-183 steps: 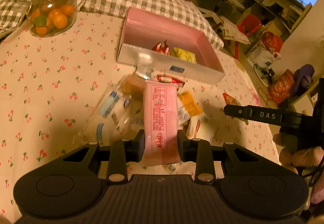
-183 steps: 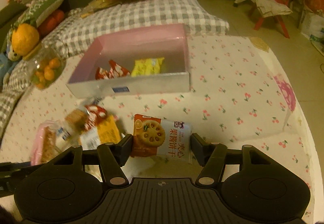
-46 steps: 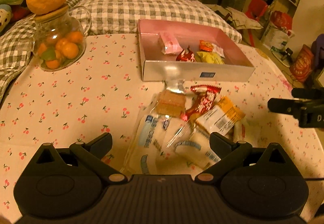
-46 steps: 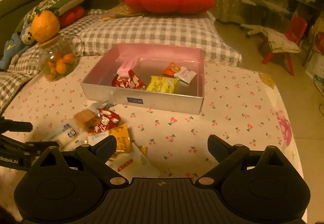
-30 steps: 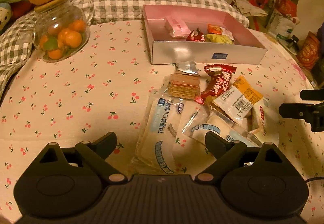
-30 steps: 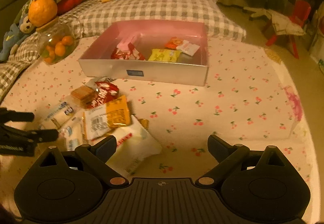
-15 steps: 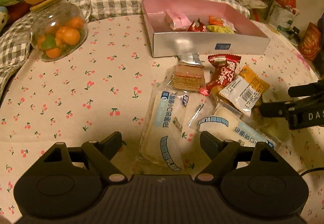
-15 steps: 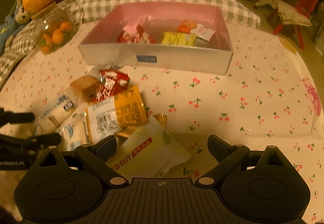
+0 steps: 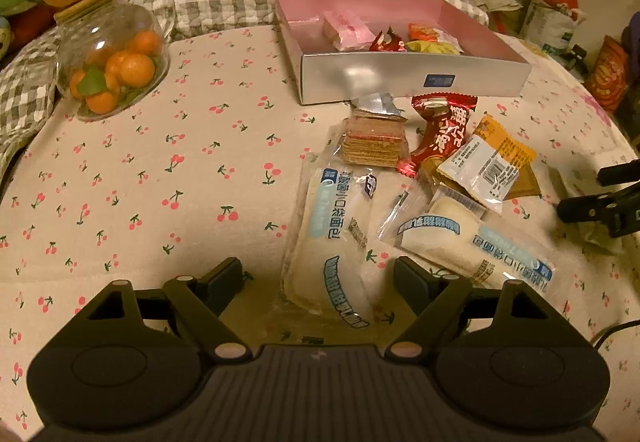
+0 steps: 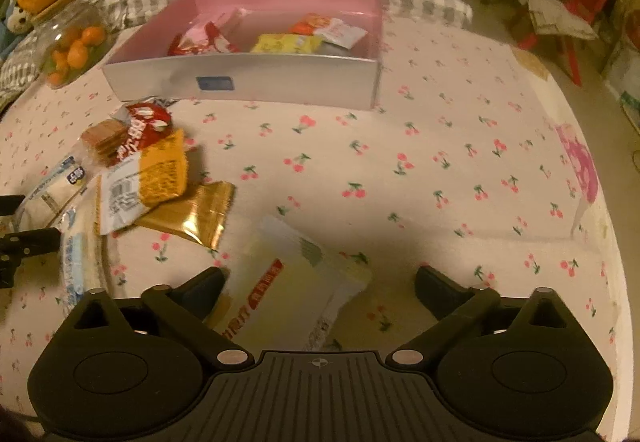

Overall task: Organize snacks
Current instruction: 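Withdraw both tools from the box toward the remaining snacks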

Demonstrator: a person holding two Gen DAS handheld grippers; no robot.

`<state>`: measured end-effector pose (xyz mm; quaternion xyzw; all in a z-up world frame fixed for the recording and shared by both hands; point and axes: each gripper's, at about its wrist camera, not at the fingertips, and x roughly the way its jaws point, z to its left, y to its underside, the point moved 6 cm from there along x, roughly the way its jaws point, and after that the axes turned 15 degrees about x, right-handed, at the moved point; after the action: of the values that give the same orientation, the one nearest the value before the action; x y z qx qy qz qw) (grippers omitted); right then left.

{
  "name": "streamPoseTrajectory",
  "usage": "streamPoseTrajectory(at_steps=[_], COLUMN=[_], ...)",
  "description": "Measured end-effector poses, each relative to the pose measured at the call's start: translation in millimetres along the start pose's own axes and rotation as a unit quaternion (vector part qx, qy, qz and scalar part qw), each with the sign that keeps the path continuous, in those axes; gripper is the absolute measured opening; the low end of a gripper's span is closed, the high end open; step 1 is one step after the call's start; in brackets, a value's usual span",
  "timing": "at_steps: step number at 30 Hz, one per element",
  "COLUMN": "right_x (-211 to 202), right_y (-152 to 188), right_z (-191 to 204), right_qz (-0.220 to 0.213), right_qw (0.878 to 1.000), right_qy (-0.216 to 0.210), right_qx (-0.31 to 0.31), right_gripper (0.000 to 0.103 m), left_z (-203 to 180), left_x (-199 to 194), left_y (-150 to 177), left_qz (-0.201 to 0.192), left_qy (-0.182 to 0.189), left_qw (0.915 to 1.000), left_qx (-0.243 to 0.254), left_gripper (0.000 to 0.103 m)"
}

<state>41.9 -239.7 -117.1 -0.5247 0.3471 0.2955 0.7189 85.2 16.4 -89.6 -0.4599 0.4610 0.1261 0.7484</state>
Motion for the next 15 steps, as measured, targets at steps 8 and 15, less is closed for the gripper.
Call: streamPoseTrajectory(at_steps=[8,15], right_x=[-2.9,-3.9], right_y=[5.1,7.0], right_z=[-3.0,-3.4], right_qz=[-0.026,-0.031], right_qw=[0.999,0.999], right_qy=[-0.019,-0.014], right_qx=[-0.019,-0.012], right_gripper=[0.103,0.103], left_z=[1.2,-0.9], left_x=[0.3,1.3], left_y=[6.4,8.1], left_qz=[-0.034,-0.054], left_qy=[0.001,0.005], left_qw=[0.9994,0.9983], left_qx=[0.01,0.022], left_gripper=[0.092,0.1])
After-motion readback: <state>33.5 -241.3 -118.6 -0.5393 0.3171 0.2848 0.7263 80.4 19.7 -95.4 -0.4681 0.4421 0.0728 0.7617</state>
